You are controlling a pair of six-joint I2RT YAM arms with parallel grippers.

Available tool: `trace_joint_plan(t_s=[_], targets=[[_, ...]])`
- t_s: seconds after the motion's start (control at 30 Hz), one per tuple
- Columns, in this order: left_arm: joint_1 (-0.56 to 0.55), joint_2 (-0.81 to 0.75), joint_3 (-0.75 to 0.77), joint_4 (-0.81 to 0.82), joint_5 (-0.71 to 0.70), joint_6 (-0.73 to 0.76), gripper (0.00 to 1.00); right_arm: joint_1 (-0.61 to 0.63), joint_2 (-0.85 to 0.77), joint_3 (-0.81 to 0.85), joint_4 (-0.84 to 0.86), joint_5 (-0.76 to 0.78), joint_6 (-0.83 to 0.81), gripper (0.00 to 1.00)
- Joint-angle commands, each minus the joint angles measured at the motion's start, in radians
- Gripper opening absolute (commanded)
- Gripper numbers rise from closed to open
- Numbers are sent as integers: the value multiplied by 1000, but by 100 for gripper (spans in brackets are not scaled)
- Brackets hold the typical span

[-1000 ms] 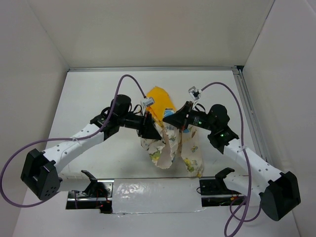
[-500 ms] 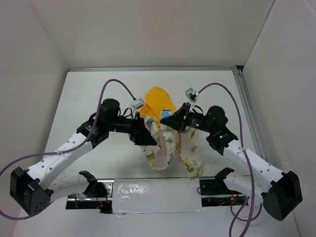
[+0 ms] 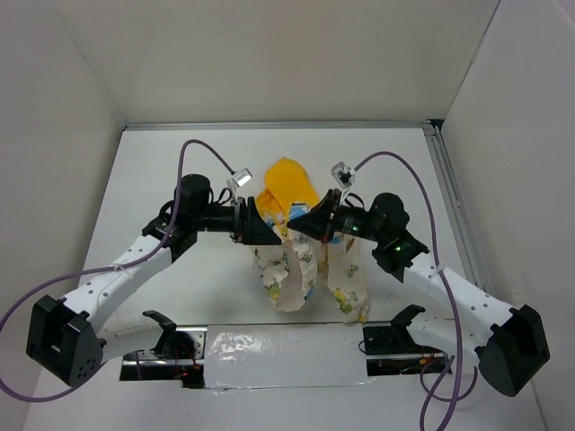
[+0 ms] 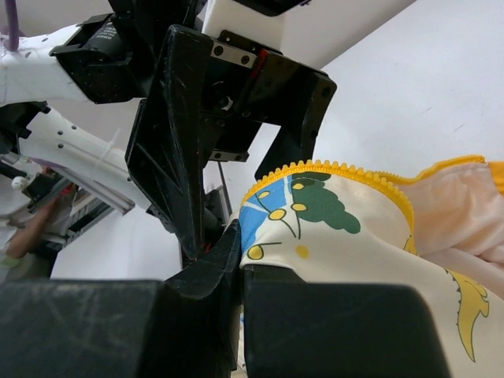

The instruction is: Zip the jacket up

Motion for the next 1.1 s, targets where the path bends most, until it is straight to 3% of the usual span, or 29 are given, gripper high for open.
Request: trace_joint_plan(t_s=[0.0, 0.07, 0.13, 0.27, 0.43, 0.53, 0.7, 0.8, 1.07], targets=[[2, 5, -7, 152, 84, -67, 89, 15, 8, 40, 74, 15, 8, 0], [2, 10, -7, 158, 93, -73, 86, 17, 16, 37, 80, 20, 16, 0], [2, 15, -8, 168, 99, -81, 75, 21, 22, 39, 78, 32, 16, 0], [2, 16, -16, 183, 110, -85, 47, 23, 31, 39, 74, 71, 24, 0], [-1, 22, -11, 180, 122, -75, 46, 27, 36, 34, 98, 132, 56, 0], [-5, 33, -5, 166, 107, -72, 39, 41, 38, 31, 114, 157, 64, 0], [-30, 42, 13, 132, 58, -52, 38, 64, 41, 43, 107, 199, 68, 0], [-48, 47, 38, 76, -8, -46, 0, 81, 35, 43, 98, 218, 68, 0], [-87, 10, -5, 37, -98, 7, 0, 80, 19, 77, 52, 337, 120, 0]])
